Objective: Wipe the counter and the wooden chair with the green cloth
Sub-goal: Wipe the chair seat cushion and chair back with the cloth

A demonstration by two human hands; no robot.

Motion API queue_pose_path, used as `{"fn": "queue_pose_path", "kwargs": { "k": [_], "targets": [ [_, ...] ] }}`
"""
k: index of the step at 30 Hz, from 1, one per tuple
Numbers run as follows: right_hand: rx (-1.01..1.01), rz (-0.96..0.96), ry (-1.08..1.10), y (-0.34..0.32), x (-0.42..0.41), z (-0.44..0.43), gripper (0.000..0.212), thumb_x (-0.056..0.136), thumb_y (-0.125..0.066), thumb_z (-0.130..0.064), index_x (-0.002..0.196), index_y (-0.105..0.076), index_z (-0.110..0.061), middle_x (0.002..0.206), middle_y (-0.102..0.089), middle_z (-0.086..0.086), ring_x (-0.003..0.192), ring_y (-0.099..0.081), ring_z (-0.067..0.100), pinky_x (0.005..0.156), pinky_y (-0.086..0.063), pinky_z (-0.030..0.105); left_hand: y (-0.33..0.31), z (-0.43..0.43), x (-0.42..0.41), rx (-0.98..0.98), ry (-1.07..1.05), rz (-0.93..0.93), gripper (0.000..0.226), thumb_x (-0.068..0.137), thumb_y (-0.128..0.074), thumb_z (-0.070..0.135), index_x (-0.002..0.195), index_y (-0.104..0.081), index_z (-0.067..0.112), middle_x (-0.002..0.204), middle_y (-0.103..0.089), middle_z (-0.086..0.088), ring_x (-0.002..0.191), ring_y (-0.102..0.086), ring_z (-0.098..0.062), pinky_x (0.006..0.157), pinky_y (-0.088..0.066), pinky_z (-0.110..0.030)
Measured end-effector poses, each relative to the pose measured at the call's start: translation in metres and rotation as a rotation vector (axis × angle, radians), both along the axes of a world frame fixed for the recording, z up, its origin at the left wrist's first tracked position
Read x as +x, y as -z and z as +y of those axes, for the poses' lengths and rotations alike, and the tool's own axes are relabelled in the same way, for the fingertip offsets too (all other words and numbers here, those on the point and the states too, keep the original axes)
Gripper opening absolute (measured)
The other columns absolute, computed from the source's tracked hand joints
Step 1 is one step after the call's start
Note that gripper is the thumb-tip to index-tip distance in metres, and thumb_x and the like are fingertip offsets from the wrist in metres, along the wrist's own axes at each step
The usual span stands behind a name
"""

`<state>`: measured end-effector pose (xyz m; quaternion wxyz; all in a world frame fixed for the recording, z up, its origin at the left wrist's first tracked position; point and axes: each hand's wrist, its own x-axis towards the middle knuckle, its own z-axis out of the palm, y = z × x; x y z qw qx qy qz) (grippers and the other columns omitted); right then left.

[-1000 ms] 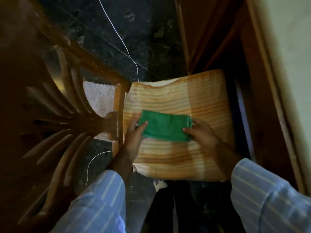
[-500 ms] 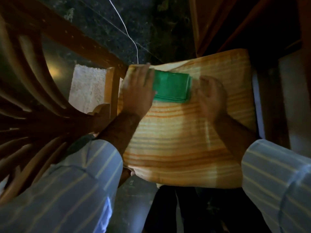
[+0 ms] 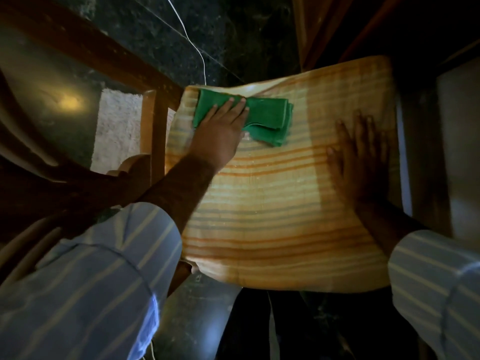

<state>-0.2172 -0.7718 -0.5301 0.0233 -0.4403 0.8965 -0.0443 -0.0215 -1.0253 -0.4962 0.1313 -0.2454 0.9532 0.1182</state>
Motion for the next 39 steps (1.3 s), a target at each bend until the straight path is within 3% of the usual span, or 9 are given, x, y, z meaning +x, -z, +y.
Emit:
{"fn": "queue_pose_path", "kwargs": {
  "k": [4, 12, 17, 21, 23, 26, 30, 34, 39],
  "targets": [
    [-0.006, 0.015, 0.008, 0.001, 0.001, -0.002, 0.061, 0.111, -0.032, -0.049, 0.168, -0.025, -0.028, 0.178, -0.019, 0.009, 0.165, -0.018, 0.033, 0.131, -0.015, 0.055, -0.004, 0.017, -0.003, -0.004, -0.024, 0.014, 0.061, 0.093, -0.03, 0.002, 0.154, -0.031, 0.003, 0.165, -0.021, -0.016, 0.153, -0.017, -0.035, 0.124, -0.01, -0.047],
    [-0.041, 0.038, 0.006, 0.005, 0.001, -0.001, 0.061, 0.111, -0.029, -0.05, 0.168, -0.023, -0.029, 0.178, -0.018, 0.009, 0.164, -0.018, 0.032, 0.132, -0.015, 0.055, -0.022, 0.067, 0.03, -0.004, 0.011, -0.073, 0.068, 0.087, -0.013, 0.013, 0.145, -0.046, -0.002, 0.157, -0.036, -0.023, 0.145, -0.034, -0.042, 0.12, -0.024, -0.053],
    [-0.055, 0.06, 0.008, 0.011, 0.002, 0.001, 0.061, 0.111, -0.026, -0.052, 0.168, -0.019, -0.033, 0.178, -0.018, 0.007, 0.164, -0.018, 0.031, 0.131, -0.016, 0.054, -0.037, 0.18, 0.103, 0.12, 0.007, -0.063, 0.061, 0.08, -0.03, 0.005, 0.13, -0.063, 0.0, 0.146, -0.052, -0.022, 0.134, -0.051, -0.043, 0.11, -0.041, -0.057],
    [-0.048, 0.035, 0.015, 0.009, 0.001, 0.001, 0.061, 0.11, -0.03, -0.05, 0.168, -0.021, -0.032, 0.178, -0.019, 0.008, 0.165, -0.018, 0.031, 0.131, -0.016, 0.055, -0.054, 0.245, 0.149, 0.329, -0.021, -0.062, 0.055, 0.062, -0.081, 0.004, 0.115, -0.073, -0.002, 0.129, -0.067, -0.021, 0.118, -0.065, -0.04, 0.088, -0.055, -0.059],
    [-0.046, 0.006, 0.009, 0.006, 0.002, 0.001, 0.063, 0.109, -0.032, -0.05, 0.168, -0.023, -0.03, 0.178, -0.019, 0.008, 0.165, -0.017, 0.032, 0.131, -0.015, 0.055, -0.057, 0.249, 0.156, 0.359, -0.108, 0.0, 0.052, 0.066, -0.081, 0.006, 0.116, -0.071, -0.004, 0.122, -0.071, -0.021, 0.11, -0.069, -0.039, 0.084, -0.057, -0.058],
    [-0.057, -0.015, -0.029, 0.002, -0.001, 0.005, 0.064, 0.108, -0.033, -0.051, 0.167, -0.027, -0.026, 0.177, -0.02, 0.01, 0.165, -0.019, 0.033, 0.131, -0.016, 0.055, -0.067, 0.224, 0.141, 0.405, -0.444, 0.139, 0.058, 0.083, -0.062, -0.009, 0.137, -0.059, 0.012, 0.117, -0.072, -0.008, 0.104, -0.071, -0.028, 0.085, -0.06, -0.038],
    [-0.062, 0.032, 0.008, 0.001, 0.009, 0.029, 0.063, 0.11, -0.03, -0.051, 0.168, -0.025, -0.026, 0.177, -0.022, 0.009, 0.164, -0.022, 0.032, 0.131, -0.016, 0.053, -0.087, 0.157, 0.09, 0.24, -0.641, 0.285, 0.026, 0.099, -0.041, 0.027, 0.121, -0.04, 0.041, 0.078, -0.047, 0.027, 0.068, -0.052, 0.007, 0.059, -0.033, -0.008],
    [-0.069, 0.062, 0.055, 0.0, 0.015, 0.038, 0.062, 0.111, -0.03, -0.05, 0.168, -0.025, -0.025, 0.177, -0.024, 0.009, 0.164, -0.022, 0.032, 0.132, -0.013, 0.049, -0.077, 0.082, 0.024, 0.071, -0.521, 0.367, 0.03, 0.097, -0.052, 0.012, 0.126, -0.054, 0.019, 0.106, -0.07, -0.001, 0.095, -0.07, -0.021, 0.081, -0.057, -0.035],
    [-0.068, 0.073, 0.044, 0.003, 0.015, 0.038, 0.062, 0.111, -0.028, -0.049, 0.168, -0.027, -0.024, 0.177, -0.024, 0.01, 0.164, -0.023, 0.033, 0.132, -0.017, 0.052, -0.025, 0.065, -0.042, 0.152, -0.397, 0.09, 0.047, 0.098, -0.043, 0.004, 0.144, -0.044, 0.002, 0.144, -0.051, -0.024, 0.134, -0.047, -0.038, 0.111, -0.031, -0.04]
  ]
}}
